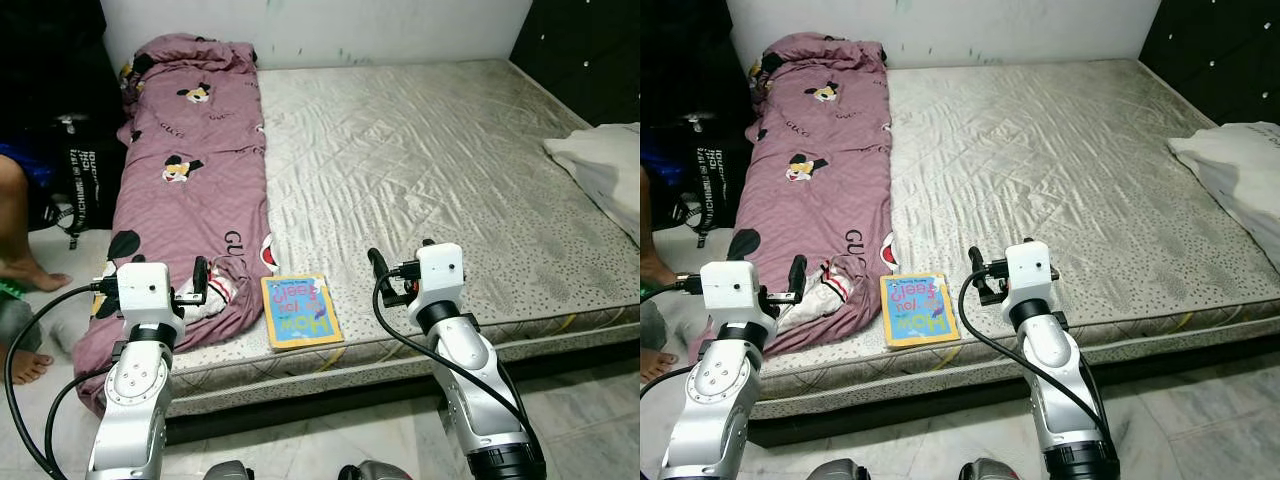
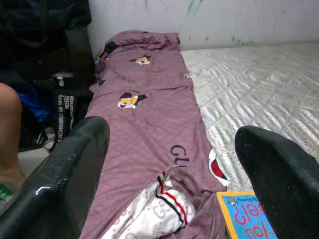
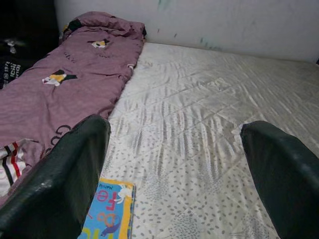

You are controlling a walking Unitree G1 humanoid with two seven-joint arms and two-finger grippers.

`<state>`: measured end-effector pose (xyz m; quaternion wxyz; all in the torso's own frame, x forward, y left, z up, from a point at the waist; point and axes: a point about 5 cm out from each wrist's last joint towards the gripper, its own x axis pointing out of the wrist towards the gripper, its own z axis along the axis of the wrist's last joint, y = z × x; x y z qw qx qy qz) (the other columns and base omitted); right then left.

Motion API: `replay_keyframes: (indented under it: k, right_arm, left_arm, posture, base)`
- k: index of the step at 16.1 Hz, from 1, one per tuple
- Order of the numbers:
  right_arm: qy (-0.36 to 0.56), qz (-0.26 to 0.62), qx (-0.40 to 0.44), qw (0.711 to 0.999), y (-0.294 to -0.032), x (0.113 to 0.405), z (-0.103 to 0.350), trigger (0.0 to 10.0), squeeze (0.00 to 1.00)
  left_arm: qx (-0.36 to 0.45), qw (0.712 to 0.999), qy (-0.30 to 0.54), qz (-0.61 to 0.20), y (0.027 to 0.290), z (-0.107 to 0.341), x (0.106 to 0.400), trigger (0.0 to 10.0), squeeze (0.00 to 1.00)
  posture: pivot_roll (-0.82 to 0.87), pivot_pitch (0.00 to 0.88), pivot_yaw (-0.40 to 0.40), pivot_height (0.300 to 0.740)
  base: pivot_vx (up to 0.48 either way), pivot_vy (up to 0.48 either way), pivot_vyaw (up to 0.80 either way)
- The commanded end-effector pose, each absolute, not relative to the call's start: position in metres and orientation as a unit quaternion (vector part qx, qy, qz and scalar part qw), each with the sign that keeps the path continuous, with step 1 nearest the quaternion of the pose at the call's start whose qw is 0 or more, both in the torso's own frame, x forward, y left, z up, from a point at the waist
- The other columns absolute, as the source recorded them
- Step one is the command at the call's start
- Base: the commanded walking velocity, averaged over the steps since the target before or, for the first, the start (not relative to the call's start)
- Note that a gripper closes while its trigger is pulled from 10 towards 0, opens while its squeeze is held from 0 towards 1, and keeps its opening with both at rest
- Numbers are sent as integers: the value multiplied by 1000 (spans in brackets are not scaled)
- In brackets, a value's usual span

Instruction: Clean up the room

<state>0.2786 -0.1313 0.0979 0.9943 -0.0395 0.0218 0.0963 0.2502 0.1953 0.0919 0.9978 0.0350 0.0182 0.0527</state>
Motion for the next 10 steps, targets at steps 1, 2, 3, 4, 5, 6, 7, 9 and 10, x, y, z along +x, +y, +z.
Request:
replay_keyframes:
  k: [1, 2, 3, 4, 5, 6, 7, 9, 10]
  right_arm:
    - [18, 100, -39, 994, -131, 280, 102, 10000, 0]
    - [17, 101, -39, 994, -131, 280, 102, 10000, 0]
    - [18, 102, -38, 994, -130, 279, 102, 10000, 0]
    - [17, 102, -38, 994, -130, 279, 102, 10000, 0]
    - [17, 103, -38, 994, -130, 279, 102, 10000, 0]
    - [17, 104, -37, 994, -130, 279, 101, 10000, 0]
    - [17, 105, -38, 994, -130, 279, 101, 10000, 0]
    - [17, 107, -38, 993, -129, 279, 101, 10000, 0]
    - [17, 108, -37, 993, -129, 279, 101, 10000, 0]
  left_arm:
    - [30, 998, 18, 55, 196, 94, 250, 10000, 0]
    - [29, 998, 18, 55, 196, 93, 250, 10000, 0]
    - [29, 998, 19, 55, 196, 93, 250, 10000, 0]
    - [28, 998, 19, 56, 196, 93, 250, 10000, 0]
    - [29, 998, 19, 56, 196, 93, 250, 10000, 0]
    - [29, 998, 19, 55, 196, 93, 250, 10000, 0]
    - [29, 998, 19, 55, 196, 93, 250, 10000, 0]
    - [31, 998, 17, 55, 196, 93, 250, 10000, 0]
    - [31, 998, 17, 56, 196, 93, 250, 10000, 0]
  posture:
    - [48, 39, -13, 699]
    - [49, 38, -14, 699]
    - [49, 36, -14, 694]
    - [50, 36, -14, 684]
    - [49, 35, -14, 669]
    - [50, 34, -15, 659]
    - [51, 34, -16, 649]
    - [53, 33, -17, 624]
    - [53, 33, -17, 614]
  base:
    - [0, 0, 0]
    - [0, 0, 0]
    - [0, 0, 0]
    - [0, 0, 0]
    - [0, 0, 0]
    - [0, 0, 0]
    - [0, 0, 0]
    - [0, 0, 0]
    - [0, 0, 0]
